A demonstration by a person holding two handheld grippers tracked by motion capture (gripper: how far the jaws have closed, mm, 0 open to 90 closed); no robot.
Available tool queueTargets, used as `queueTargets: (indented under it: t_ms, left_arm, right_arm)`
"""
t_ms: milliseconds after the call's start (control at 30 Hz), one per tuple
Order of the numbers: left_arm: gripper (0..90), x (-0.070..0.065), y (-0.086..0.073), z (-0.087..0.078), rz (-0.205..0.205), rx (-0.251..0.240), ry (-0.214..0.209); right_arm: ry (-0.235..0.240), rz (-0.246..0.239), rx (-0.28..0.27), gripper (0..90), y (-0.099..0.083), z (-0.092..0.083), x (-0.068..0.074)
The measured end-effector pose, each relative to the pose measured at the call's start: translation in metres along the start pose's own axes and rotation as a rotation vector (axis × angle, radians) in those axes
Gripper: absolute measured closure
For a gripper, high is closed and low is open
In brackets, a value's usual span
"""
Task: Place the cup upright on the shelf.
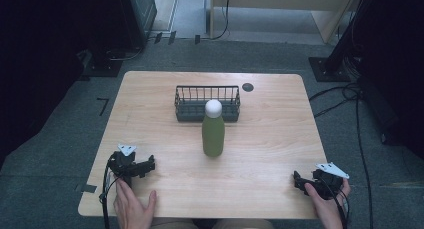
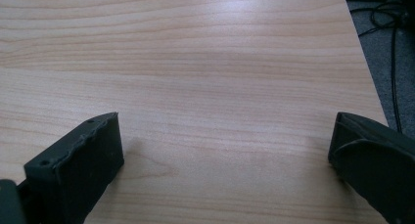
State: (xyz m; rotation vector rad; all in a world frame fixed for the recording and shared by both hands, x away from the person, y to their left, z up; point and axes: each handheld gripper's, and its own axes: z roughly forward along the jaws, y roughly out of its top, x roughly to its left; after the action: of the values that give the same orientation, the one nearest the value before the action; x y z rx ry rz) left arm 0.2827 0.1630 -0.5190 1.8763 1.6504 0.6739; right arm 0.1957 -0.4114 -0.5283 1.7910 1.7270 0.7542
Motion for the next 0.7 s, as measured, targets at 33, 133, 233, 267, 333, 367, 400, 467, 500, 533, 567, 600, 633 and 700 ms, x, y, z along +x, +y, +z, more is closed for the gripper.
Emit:
queueTargets:
  t_ms: [33, 133, 233, 267, 333, 367, 400, 467, 500, 533, 567, 600, 633, 700]
  left_arm:
    - [0.0, 0.0, 0.0, 0.0, 0.002, 0.0, 0.0]
    - [0.0, 0.0, 0.0, 0.0, 0.002, 0.0, 0.0]
    - [0.0, 0.0, 0.0, 0.0, 0.002, 0.0, 0.0]
    - [0.0, 0.0, 0.0, 0.0, 0.002, 0.0, 0.0]
    - [0.0, 0.0, 0.0, 0.0, 0.0, -0.001, 0.0]
    - [0.0, 0.0, 0.0, 0.0, 0.0, 0.0, 0.0]
    - [0.0, 0.0, 0.0, 0.0, 0.0, 0.0, 0.0]
    - [0.0, 0.0, 0.0, 0.0, 0.0, 0.0, 0.0]
    - [0.0, 0.0, 0.0, 0.0, 0.0, 0.0, 0.0]
    - [0.0, 0.0, 0.0, 0.0, 0.001, 0.0, 0.0]
    - [0.0, 0.0, 0.0, 0.0, 0.0, 0.0, 0.0]
    - [0.0, 0.0, 0.0, 0.0, 0.0, 0.0, 0.0]
    - [0.0, 0.0, 0.0, 0.0, 0.0, 0.0, 0.0]
    - [0.0, 0.0, 0.0, 0.0, 0.001, 0.0, 0.0]
  right_arm:
    - [-0.001, 0.001, 0.0, 0.0, 0.0, 0.0, 0.0]
    - [-0.009, 0.01, -0.002, 0.0, 0.0, 0.0, 0.001]
    - [-0.017, 0.02, 0.006, 0.4, 0.0, -0.002, 0.0]
    - [-0.018, 0.023, 0.007, 0.8, 0.0, -0.002, 0.0]
    - [-0.002, 0.038, 0.005, 1.0, 0.001, -0.003, 0.001]
    - [0.007, 0.042, 0.002, 1.0, 0.003, -0.004, 0.002]
    - [0.012, 0.045, -0.002, 1.1, 0.004, -0.005, 0.003]
    - [0.027, 0.048, -0.015, 1.1, 0.008, -0.008, 0.008]
    - [0.032, 0.043, -0.02, 1.1, 0.01, -0.009, 0.01]
    - [0.04, 0.038, -0.026, 1.1, 0.012, -0.011, 0.012]
    - [0.046, 0.034, -0.033, 1.1, 0.014, -0.013, 0.015]
    - [0.046, 0.034, -0.033, 1.1, 0.014, -0.013, 0.015]
    - [0.052, 0.035, -0.037, 1.2, 0.016, -0.014, 0.018]
    - [0.069, 0.039, -0.05, 2.6, 0.021, -0.018, 0.024]
